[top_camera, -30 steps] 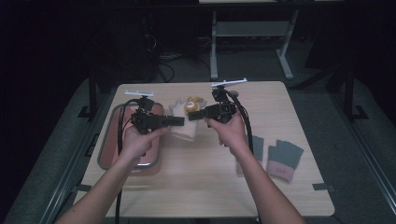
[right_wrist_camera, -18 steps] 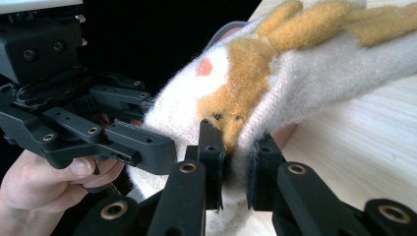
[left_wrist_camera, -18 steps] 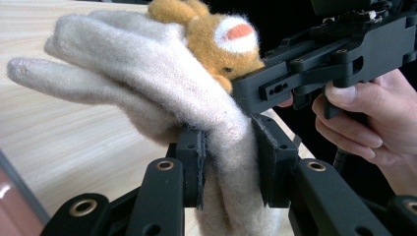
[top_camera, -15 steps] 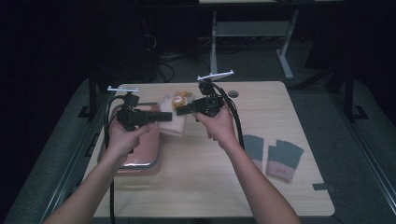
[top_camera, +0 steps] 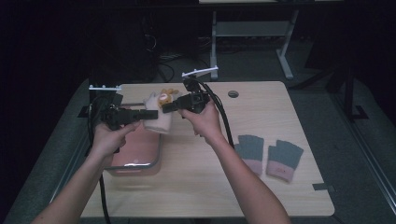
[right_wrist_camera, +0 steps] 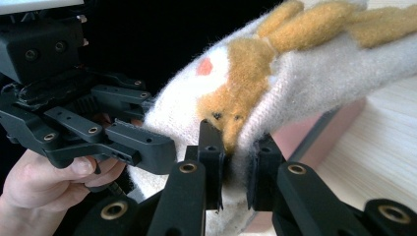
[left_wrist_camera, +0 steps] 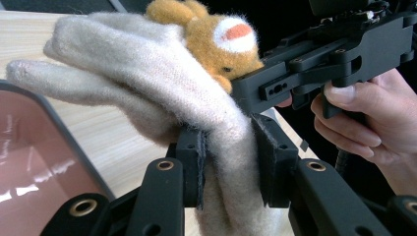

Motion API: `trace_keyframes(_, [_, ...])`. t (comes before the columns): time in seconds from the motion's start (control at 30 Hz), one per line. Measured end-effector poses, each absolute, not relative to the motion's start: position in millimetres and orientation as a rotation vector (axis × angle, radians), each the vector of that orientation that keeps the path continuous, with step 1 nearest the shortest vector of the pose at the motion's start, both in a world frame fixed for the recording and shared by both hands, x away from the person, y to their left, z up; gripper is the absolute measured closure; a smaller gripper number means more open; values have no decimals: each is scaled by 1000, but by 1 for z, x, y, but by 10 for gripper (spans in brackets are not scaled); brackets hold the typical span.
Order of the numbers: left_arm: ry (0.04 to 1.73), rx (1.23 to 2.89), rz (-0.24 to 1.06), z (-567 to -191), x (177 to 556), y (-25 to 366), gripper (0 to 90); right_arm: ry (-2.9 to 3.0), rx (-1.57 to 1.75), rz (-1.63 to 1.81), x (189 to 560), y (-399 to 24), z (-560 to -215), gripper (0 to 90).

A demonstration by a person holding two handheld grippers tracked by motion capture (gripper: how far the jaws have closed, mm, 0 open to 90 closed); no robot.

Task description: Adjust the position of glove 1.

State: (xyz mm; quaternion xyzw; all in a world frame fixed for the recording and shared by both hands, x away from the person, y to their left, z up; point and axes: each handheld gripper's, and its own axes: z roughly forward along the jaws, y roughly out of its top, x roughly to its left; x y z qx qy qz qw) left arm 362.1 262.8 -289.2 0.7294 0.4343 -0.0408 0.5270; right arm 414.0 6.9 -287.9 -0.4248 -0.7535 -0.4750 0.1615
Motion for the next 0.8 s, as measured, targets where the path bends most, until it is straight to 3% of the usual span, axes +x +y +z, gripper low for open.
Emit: trace_keyframes(0.8, [1117, 1726, -71, -300, 359, 306, 676, -2131, -1165, -1316, 425, 54, -302, 796])
